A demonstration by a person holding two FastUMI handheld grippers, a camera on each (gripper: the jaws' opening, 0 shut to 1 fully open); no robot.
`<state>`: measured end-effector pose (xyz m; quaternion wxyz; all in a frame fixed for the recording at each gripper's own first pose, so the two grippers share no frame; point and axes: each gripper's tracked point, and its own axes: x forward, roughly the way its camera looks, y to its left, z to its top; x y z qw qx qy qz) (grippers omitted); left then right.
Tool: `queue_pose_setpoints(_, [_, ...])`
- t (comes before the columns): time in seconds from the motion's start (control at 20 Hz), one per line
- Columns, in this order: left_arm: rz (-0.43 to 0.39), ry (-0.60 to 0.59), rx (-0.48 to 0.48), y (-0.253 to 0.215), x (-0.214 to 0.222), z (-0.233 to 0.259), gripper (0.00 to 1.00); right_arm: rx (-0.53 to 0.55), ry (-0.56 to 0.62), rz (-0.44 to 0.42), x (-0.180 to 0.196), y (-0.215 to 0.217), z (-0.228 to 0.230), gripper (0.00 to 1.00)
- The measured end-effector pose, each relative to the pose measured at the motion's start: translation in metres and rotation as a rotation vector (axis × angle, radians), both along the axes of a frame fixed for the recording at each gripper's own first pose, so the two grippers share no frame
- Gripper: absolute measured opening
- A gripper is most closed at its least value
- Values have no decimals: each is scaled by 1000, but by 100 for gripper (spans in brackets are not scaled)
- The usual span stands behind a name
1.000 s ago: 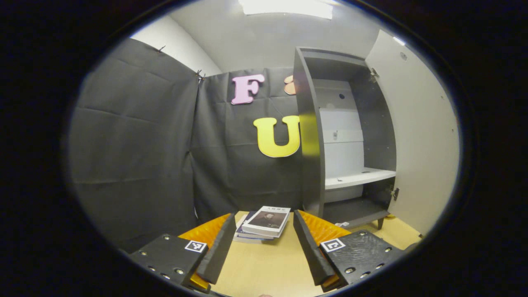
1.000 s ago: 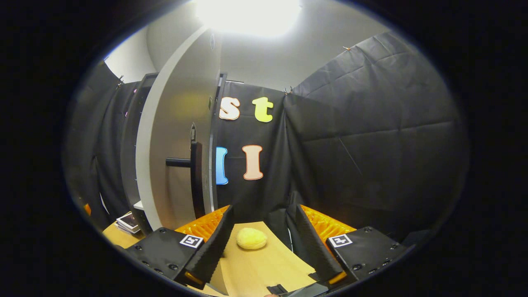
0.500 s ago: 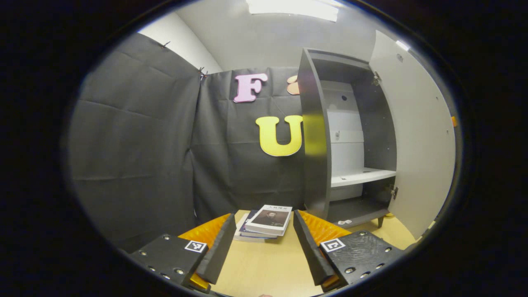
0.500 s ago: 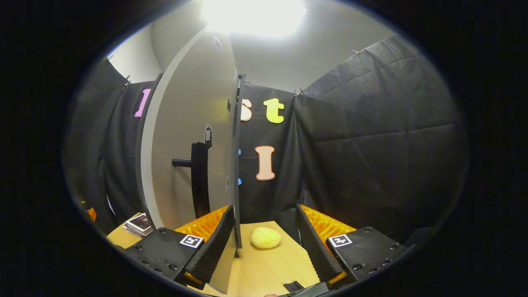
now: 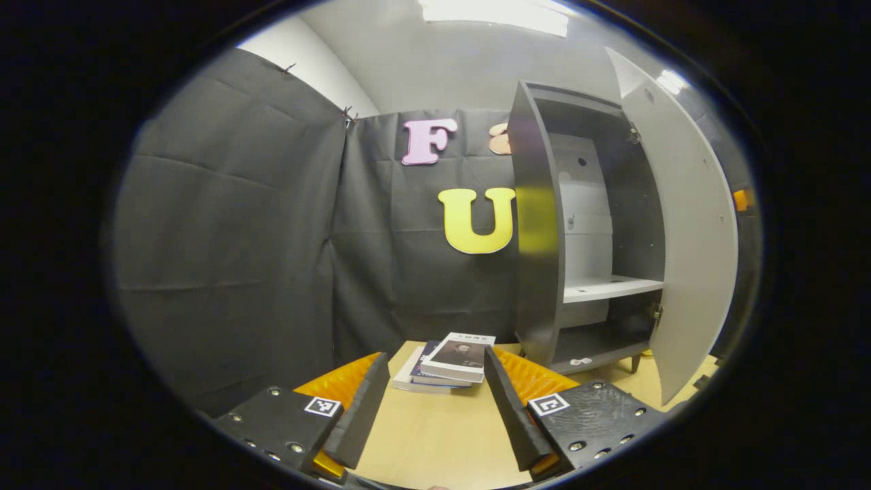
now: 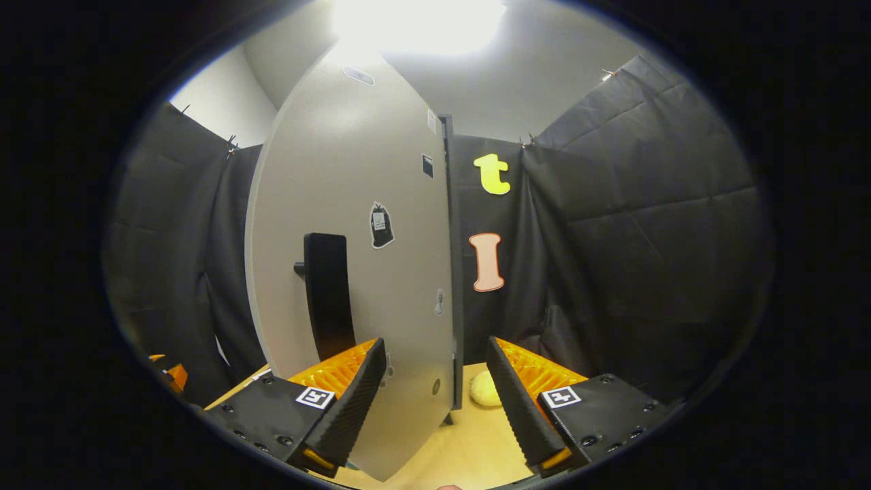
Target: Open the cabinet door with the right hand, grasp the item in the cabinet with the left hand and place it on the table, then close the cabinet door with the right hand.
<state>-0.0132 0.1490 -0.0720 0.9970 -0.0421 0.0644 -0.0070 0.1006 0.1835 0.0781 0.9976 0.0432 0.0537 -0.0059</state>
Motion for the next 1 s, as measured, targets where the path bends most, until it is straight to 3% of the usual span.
queue_pose_setpoints(0.15, [17, -1, 4, 10, -3, 1, 84, 38, 10, 57, 10, 21, -3, 95])
queue_pose_setpoints(0.35, [25, 6, 3, 13, -8, -1, 84, -22, 36, 120, 15, 42, -11, 92])
queue_pose_setpoints(0.4, [23, 6, 3, 12, -8, -2, 84, -38, 35, 125, 16, 44, -12, 100])
queue_pose_setpoints(0.5, [18, 5, 5, 9, -8, 0, 84, -55, 38, 132, 15, 47, -14, 100])
queue_pose_setpoints(0.55, [13, 4, 5, 7, -8, 1, 84, -56, 42, 133, 15, 46, -14, 92])
queue_pose_setpoints(0.85, [-27, 3, 12, -25, -3, 11, 84, -35, 60, 120, 16, 39, -19, 92])
queue_pose_setpoints(1.0, [-33, -6, 25, -55, -2, 21, 85, -37, 51, 128, 6, 7, -28, 92])
